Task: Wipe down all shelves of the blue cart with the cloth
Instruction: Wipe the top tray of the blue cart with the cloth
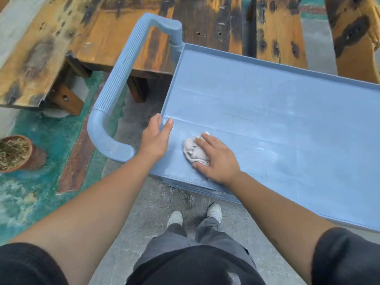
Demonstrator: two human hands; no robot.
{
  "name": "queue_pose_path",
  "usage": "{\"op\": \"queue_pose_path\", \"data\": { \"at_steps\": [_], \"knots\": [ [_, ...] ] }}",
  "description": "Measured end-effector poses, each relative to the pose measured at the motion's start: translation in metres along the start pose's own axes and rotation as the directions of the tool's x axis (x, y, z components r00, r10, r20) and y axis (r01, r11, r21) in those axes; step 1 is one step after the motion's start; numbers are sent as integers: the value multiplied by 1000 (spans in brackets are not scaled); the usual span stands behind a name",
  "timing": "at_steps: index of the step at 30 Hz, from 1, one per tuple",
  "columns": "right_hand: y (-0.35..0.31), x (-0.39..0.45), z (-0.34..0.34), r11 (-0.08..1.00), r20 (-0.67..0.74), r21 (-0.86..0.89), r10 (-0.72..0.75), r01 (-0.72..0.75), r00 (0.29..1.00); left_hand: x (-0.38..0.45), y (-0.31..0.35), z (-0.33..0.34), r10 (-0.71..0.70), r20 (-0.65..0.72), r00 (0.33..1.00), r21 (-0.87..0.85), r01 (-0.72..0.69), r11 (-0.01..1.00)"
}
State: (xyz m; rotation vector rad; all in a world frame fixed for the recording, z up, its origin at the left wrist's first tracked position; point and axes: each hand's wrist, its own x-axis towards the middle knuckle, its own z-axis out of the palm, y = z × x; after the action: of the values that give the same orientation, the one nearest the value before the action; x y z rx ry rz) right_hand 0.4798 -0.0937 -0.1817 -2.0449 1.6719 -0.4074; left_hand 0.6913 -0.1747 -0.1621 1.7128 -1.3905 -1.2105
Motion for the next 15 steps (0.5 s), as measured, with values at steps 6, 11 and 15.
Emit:
{"op": "queue_pose_path", "data": {
  "at_steps": [6,11,15],
  "knots": [
    [-69,14,39,964,133,61,-266,260,955,-1,-2,-1,-3,13,1000,34,3,999],
    [-65,-5,23,887,234,161,-459,432,857,-4,-4,1,22,5,1000,30,-22,999],
    [-40,-44,6,914,138,332,-292,234,946,-7,-4,3,76,-34,997,103,-72,992]
  ]
}}
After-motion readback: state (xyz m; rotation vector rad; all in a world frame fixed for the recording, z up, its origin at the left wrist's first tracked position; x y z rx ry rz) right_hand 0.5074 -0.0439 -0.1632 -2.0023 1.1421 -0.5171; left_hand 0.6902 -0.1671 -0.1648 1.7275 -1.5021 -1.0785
